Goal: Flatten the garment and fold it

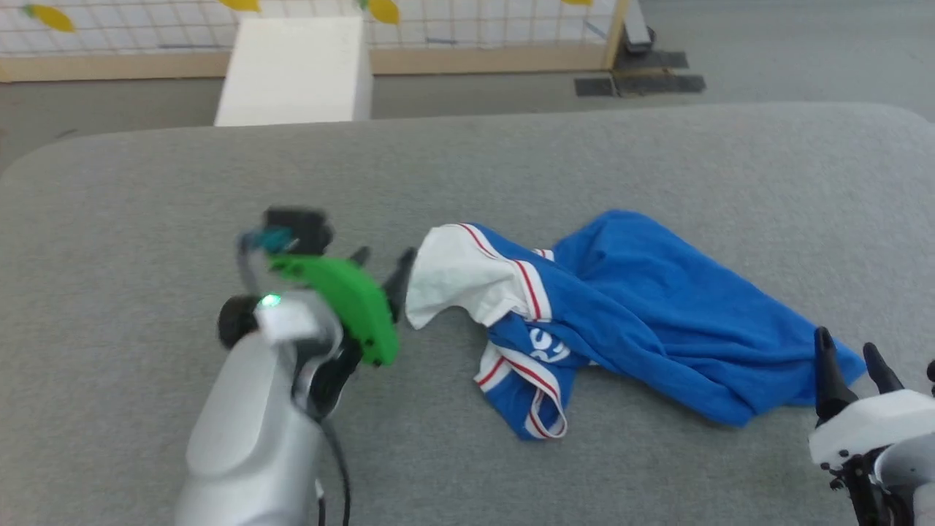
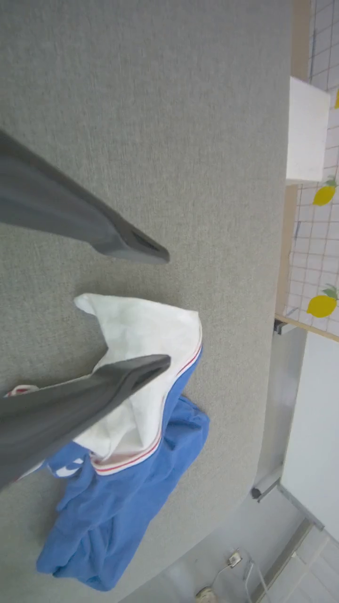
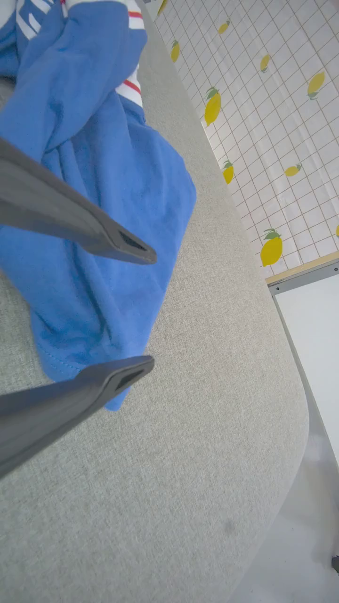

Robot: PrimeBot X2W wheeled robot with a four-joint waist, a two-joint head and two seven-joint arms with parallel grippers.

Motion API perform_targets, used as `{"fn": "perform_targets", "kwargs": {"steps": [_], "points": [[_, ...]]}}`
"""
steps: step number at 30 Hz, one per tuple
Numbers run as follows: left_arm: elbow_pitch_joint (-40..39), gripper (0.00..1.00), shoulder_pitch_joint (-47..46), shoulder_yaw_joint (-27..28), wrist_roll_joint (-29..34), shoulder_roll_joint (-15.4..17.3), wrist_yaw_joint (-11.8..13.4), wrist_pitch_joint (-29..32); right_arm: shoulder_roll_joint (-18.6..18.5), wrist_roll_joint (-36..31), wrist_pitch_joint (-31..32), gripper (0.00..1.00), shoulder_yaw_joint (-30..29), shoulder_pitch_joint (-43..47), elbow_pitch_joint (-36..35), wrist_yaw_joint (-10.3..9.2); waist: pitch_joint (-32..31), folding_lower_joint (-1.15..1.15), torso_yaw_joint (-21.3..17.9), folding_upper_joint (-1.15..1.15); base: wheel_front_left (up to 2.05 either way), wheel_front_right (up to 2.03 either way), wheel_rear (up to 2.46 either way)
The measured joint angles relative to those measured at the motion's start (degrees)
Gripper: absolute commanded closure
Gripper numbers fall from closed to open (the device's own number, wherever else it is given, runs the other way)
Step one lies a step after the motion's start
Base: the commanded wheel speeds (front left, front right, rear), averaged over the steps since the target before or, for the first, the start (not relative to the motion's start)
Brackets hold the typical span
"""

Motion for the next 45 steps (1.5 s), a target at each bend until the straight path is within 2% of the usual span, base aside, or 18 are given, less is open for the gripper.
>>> {"fn": "perform_targets", "kwargs": {"steps": [2,4,10,11,12,20,23,26,30,35,36,37,41,45], "points": [[3.2,0.00,-3.6,-1.6,-0.2,0.2,0.0,7.1,0.0,0.0,0.0,0.00,0.6,-0.7,0.0,0.00,0.9,0.00,-1.0,0.00,0.00,0.00,0.00],[5.8,0.00,-5.8,-2.1,-0.4,0.6,0.0,11.6,0.0,0.1,-0.4,0.00,1.2,-1.0,0.2,0.00,1.9,0.00,-1.9,0.00,0.00,0.00,0.00],[10.6,0.00,-8.6,-2.3,-1.7,1.6,0.1,15.0,0.0,0.5,-1.4,0.00,1.8,-1.7,1.2,0.00,4.5,0.00,-4.2,0.00,0.00,0.00,0.00],[11.1,0.44,-8.6,-2.3,-2.5,1.5,0.1,15.5,0.0,0.5,-1.5,0.00,1.9,-1.7,1.3,0.00,4.8,0.00,-4.5,0.00,0.00,0.00,0.00],[11.2,1.00,-8.6,-2.0,-3.5,1.3,0.1,15.4,0.0,0.5,-1.7,0.00,1.8,-1.7,1.4,0.00,5.1,0.00,-4.6,0.00,0.00,0.00,0.00],[8.5,1.00,-8.7,-3.0,-10.3,0.8,-0.5,15.6,0.0,-0.1,-2.2,0.00,1.4,-1.9,1.9,0.00,5.4,0.00,-3.1,0.00,0.00,0.00,0.00],[1.0,1.00,-7.0,-4.7,-16.0,1.1,-0.5,15.4,0.0,-0.2,-2.2,0.00,1.6,-1.9,2.4,0.00,4.3,0.00,-1.0,0.00,0.00,0.00,0.00],[-5.0,1.00,-2.6,-5.9,-18.9,2.5,-0.6,16.5,0.0,-0.2,-2.2,0.00,1.4,-1.8,2.6,0.00,3.5,0.00,0.5,0.00,0.00,0.00,0.00],[-12.6,1.00,8.1,-6.5,-21.2,5.7,-0.2,20.7,0.0,-0.5,-2.2,0.00,1.4,-1.8,2.8,0.00,2.3,0.00,2.6,0.00,0.00,0.00,0.00],[-19.7,1.00,20.3,-3.8,-22.5,6.7,3.8,19.1,0.0,-0.3,-2.2,0.00,2.1,-1.7,3.0,0.00,1.3,0.00,4.8,0.00,0.00,0.00,0.00],[-20.9,0.56,21.5,-3.3,-22.1,6.7,4.4,17.8,0.0,-0.3,-2.2,0.00,2.2,-1.7,3.1,0.00,1.2,0.00,5.3,0.00,0.00,0.00,0.00],[-21.9,0.00,22.0,-2.6,-21.5,6.6,5.0,15.8,0.0,-0.3,-2.2,0.00,2.3,-1.7,3.1,0.00,1.1,0.00,5.6,0.00,0.00,0.00,0.00],[-23.8,0.00,20.8,-1.5,-16.4,7.6,5.7,10.5,0.0,-0.1,-2.2,0.00,3.4,-1.7,3.2,0.00,0.7,0.00,5.9,0.00,0.00,0.00,0.00],[-22.3,0.00,15.4,-2.6,-13.0,8.8,5.4,9.1,0.0,0.0,-2.2,0.00,4.0,-1.7,3.2,0.01,0.9,0.00,4.8,0.00,0.00,0.00,0.00]]}}
